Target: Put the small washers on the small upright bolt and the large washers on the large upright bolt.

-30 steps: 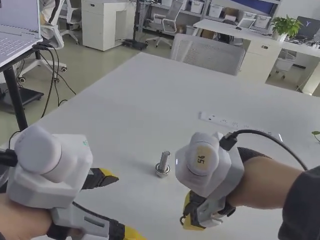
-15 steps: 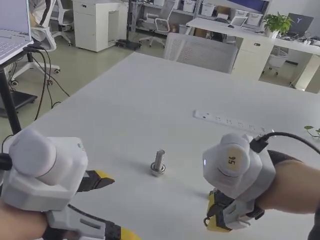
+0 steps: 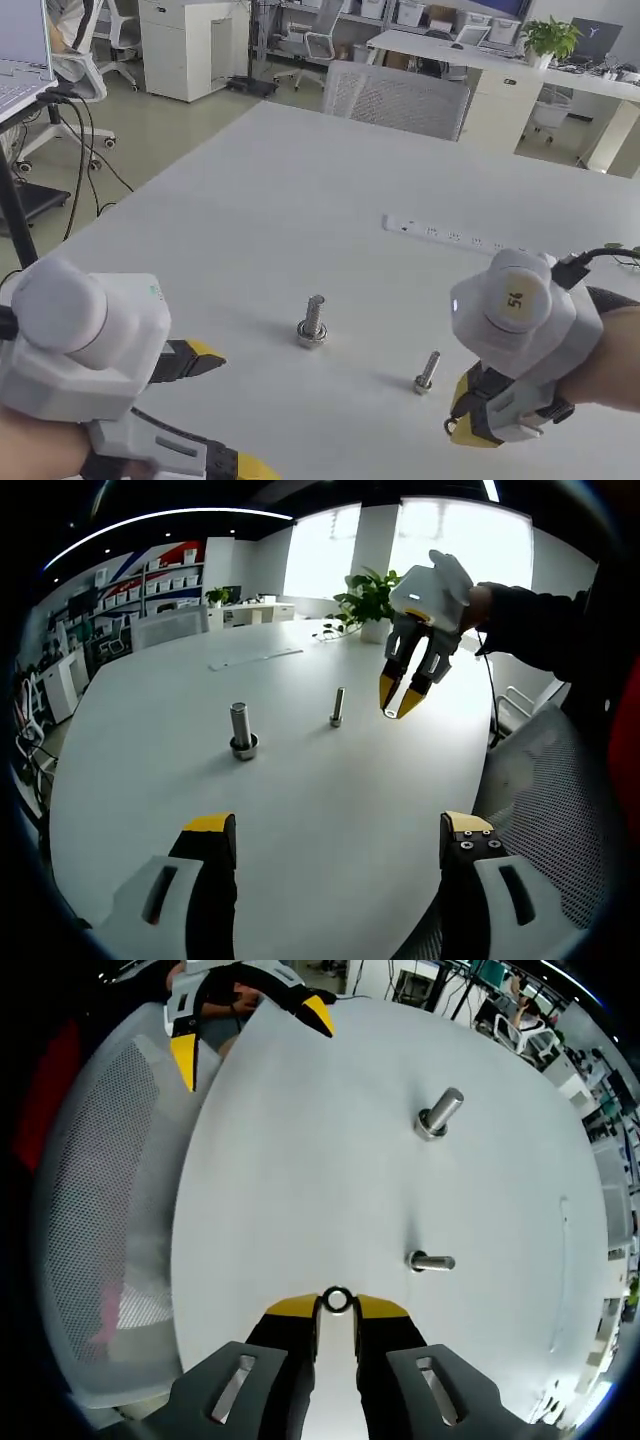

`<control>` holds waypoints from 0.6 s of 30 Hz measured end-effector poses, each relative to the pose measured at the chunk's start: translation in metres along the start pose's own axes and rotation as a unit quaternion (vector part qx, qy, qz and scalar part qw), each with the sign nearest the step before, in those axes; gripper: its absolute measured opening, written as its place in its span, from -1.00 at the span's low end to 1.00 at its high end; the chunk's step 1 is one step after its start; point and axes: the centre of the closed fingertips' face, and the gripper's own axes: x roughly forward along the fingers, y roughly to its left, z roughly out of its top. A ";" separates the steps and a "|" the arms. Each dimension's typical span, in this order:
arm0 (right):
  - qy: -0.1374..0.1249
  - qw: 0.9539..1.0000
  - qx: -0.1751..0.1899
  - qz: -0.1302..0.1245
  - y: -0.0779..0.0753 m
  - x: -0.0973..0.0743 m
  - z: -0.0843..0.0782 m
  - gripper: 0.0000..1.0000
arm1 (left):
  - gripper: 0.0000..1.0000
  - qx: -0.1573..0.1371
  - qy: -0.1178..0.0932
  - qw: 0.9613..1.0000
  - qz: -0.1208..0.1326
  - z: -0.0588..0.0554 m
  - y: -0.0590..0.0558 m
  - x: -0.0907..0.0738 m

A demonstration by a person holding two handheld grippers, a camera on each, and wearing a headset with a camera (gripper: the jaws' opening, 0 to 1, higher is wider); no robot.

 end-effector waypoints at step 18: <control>-0.013 0.999 0.000 -0.034 -0.039 -0.016 0.013 -0.71 | 0.66 -0.003 0.005 1.000 -0.001 -0.006 -0.003 0.001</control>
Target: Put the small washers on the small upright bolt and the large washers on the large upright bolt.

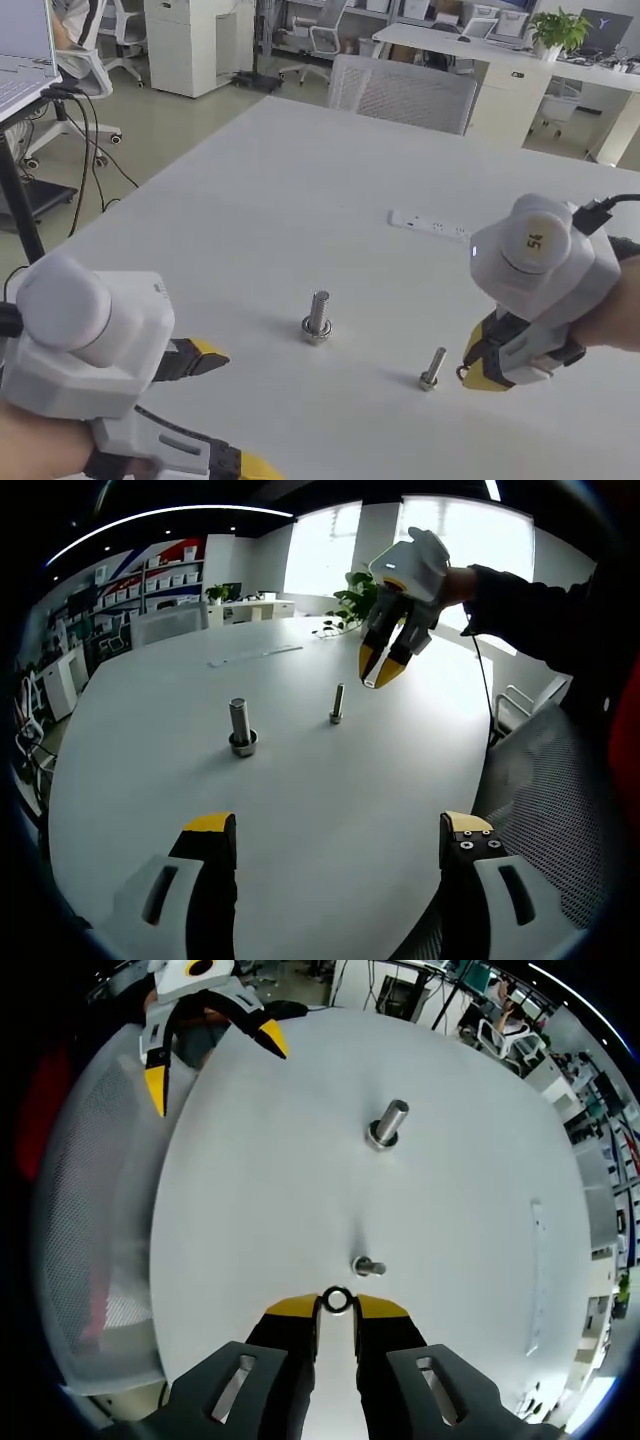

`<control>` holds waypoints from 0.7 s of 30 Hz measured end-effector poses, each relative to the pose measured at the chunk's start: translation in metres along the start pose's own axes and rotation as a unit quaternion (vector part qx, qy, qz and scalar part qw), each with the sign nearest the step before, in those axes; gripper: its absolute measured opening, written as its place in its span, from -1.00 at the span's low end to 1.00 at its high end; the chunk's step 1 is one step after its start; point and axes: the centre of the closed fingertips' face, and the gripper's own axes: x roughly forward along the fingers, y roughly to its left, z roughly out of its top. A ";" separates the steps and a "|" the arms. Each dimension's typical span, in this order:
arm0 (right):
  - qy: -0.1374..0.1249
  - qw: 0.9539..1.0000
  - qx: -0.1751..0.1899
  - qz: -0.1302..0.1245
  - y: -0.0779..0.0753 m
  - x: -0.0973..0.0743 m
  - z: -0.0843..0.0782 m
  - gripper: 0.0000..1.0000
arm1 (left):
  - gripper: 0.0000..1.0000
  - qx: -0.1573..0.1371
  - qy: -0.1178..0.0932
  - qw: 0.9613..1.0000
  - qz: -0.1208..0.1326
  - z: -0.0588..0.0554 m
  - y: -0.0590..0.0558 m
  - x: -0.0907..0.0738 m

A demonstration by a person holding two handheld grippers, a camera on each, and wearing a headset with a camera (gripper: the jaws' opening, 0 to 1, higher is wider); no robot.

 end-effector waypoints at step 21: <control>0.005 1.000 -0.010 -0.015 -0.023 0.010 0.011 -0.71 | 0.66 -0.004 0.005 1.000 -0.001 -0.002 0.001 0.001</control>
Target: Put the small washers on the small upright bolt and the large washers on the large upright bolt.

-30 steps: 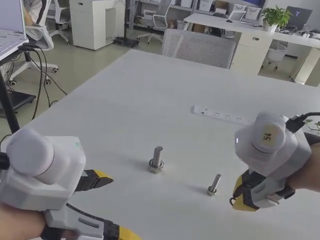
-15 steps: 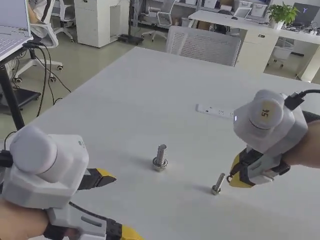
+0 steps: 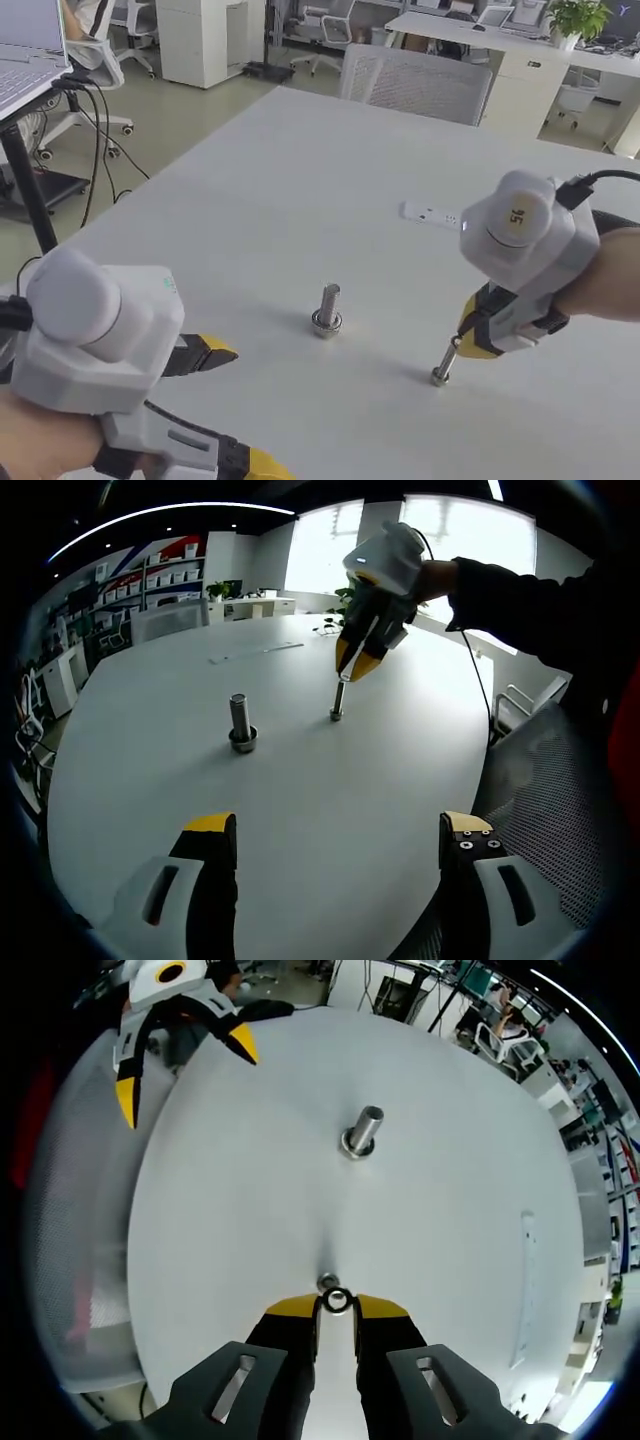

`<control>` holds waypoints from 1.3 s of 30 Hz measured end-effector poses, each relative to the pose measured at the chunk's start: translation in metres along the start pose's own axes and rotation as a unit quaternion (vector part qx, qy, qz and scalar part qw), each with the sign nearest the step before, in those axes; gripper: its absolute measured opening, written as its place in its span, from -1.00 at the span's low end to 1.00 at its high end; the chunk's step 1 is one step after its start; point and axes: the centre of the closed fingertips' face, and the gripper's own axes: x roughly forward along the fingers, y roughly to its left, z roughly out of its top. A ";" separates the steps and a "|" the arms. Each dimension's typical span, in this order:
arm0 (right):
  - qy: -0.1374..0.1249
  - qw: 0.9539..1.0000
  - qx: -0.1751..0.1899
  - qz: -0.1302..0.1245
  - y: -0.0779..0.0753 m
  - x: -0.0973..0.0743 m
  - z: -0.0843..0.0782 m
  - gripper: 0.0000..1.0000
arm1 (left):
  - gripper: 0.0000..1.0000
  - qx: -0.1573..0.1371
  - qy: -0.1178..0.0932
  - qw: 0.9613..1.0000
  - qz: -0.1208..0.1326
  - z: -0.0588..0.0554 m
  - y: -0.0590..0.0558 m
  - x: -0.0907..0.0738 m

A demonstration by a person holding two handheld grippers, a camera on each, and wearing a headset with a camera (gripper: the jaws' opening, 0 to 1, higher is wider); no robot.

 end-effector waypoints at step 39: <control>0.018 0.999 0.007 0.035 -0.005 0.033 -0.008 -0.71 | 0.65 -0.006 0.005 1.000 0.000 -0.002 0.003 0.003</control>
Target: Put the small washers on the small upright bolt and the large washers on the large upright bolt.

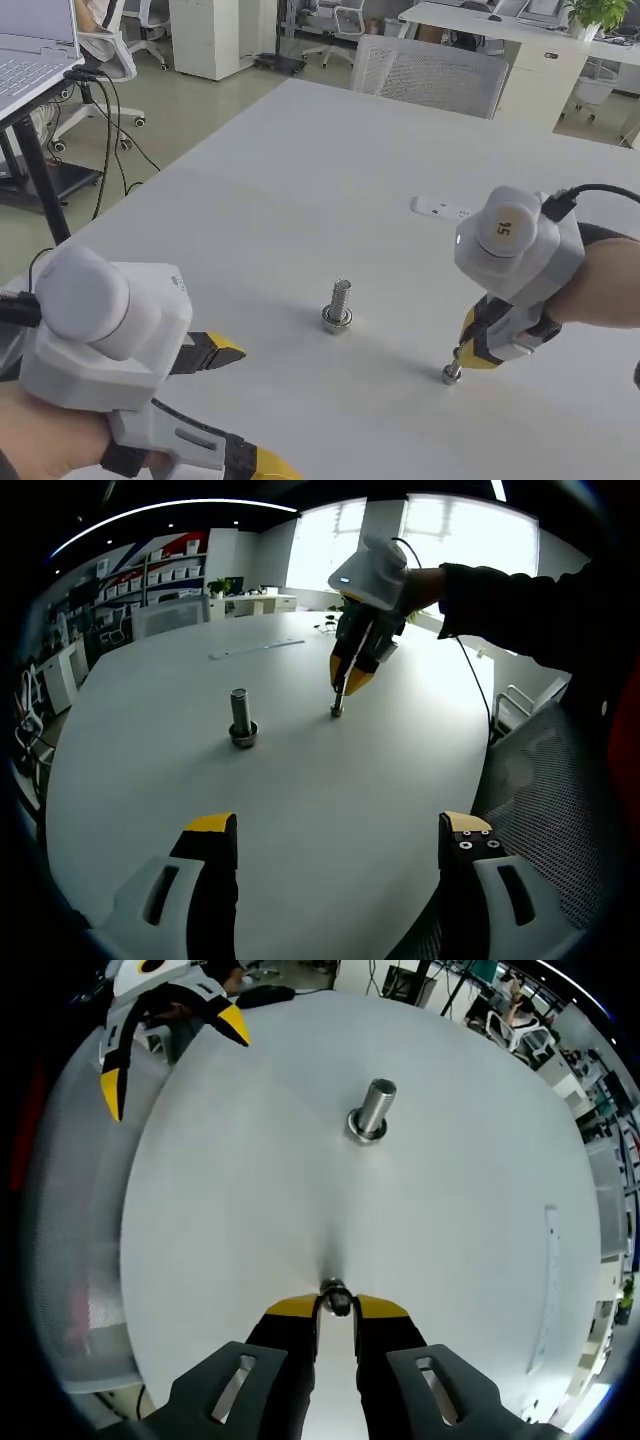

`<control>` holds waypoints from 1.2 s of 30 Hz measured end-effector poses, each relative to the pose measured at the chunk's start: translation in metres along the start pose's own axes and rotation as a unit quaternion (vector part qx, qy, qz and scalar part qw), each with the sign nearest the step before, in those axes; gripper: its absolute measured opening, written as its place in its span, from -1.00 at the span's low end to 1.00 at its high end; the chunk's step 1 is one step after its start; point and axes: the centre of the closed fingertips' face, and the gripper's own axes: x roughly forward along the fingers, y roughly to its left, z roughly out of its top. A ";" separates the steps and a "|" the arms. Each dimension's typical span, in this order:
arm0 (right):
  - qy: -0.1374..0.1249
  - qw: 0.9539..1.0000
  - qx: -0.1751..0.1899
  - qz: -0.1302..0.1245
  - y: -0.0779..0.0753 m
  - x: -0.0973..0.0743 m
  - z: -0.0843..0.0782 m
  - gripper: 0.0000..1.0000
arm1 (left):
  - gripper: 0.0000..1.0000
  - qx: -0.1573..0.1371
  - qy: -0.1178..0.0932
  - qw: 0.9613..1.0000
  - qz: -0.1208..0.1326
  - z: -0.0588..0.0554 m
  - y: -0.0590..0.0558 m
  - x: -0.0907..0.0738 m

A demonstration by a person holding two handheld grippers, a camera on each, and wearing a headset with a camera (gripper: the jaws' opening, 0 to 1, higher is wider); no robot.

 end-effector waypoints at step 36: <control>-0.012 0.999 0.031 0.009 0.008 0.023 -0.005 -0.50 | 0.65 -0.001 0.005 1.000 0.001 -0.004 -0.003 -0.002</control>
